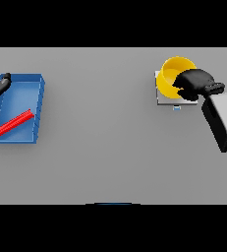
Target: Pick up the red beaker and tilt it to pour out 1 green nut into yellow bowl. Pick up the yellow bowl and place it on the metallic measuring scale.
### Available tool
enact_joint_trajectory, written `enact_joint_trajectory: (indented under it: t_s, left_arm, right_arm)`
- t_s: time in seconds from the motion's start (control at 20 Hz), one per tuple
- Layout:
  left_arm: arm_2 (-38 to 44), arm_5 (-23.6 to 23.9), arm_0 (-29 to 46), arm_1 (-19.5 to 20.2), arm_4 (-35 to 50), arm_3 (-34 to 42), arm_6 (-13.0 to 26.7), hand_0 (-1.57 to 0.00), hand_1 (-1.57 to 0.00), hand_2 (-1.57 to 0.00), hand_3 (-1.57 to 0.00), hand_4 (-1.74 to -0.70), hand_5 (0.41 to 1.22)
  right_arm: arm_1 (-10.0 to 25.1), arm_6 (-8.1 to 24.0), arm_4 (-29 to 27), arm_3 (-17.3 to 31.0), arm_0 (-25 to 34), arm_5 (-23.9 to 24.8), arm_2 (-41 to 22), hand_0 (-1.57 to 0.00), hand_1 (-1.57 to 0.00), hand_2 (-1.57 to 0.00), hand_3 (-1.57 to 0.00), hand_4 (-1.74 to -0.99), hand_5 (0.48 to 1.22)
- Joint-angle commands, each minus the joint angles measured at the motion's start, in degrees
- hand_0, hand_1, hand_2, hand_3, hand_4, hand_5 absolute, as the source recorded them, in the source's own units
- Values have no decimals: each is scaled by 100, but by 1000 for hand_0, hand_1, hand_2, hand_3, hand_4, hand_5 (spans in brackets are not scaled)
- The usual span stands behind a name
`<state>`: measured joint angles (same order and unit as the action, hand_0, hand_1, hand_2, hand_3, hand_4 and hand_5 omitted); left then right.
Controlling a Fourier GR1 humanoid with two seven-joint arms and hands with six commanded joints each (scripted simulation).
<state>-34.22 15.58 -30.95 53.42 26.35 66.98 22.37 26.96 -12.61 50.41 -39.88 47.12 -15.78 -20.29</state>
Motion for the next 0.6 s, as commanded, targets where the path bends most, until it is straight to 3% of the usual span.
enact_joint_trajectory:
  t_s: [0.0, 0.05, 0.1, 0.2, 0.3, 0.55]
  left_arm:
    - [-6, -15, -62, -30, -17, -46, 13, 1, 1, 1, 1, -727, 715]
    - [-20, 12, -85, -41, -34, -6, 19, 1, 1, 1, 1, -729, 717]
    - [-2, -41, -106, -47, -15, -81, 17, 1, 1, 1, 1, -730, 720]
    - [-6, -48, -117, -104, -18, -137, -27, 1, 1, 1, 1, -733, 728]
    - [-41, -18, -85, -125, -16, -33, -16, 1, 1, 1, 1, -729, 723]
    - [-10, -28, -76, -113, -45, -173, -85, 1, 1, 1, 1, -722, 703]
  right_arm:
    - [-17, 58, 3, -3, 1, -48, 5, -1397, -1571, -1385, -1363, -1741, 1221]
    - [33, -45, -9, 19, -1, -77, 38, -1332, -1459, -1423, -1198, -1741, 1221]
    - [43, -98, -43, -24, -64, -78, 78, -1128, -1322, -1330, -1057, -1701, 1221]
    - [36, -25, -116, 11, -44, -202, 143, -721, -980, -1042, -833, -1619, 1072]
    - [44, 42, -80, 103, -22, -262, 122, -461, -703, -799, -669, -1563, 971]
    - [101, -190, 45, 91, 12, -301, -46, -150, -243, -375, -449, -1469, 842]
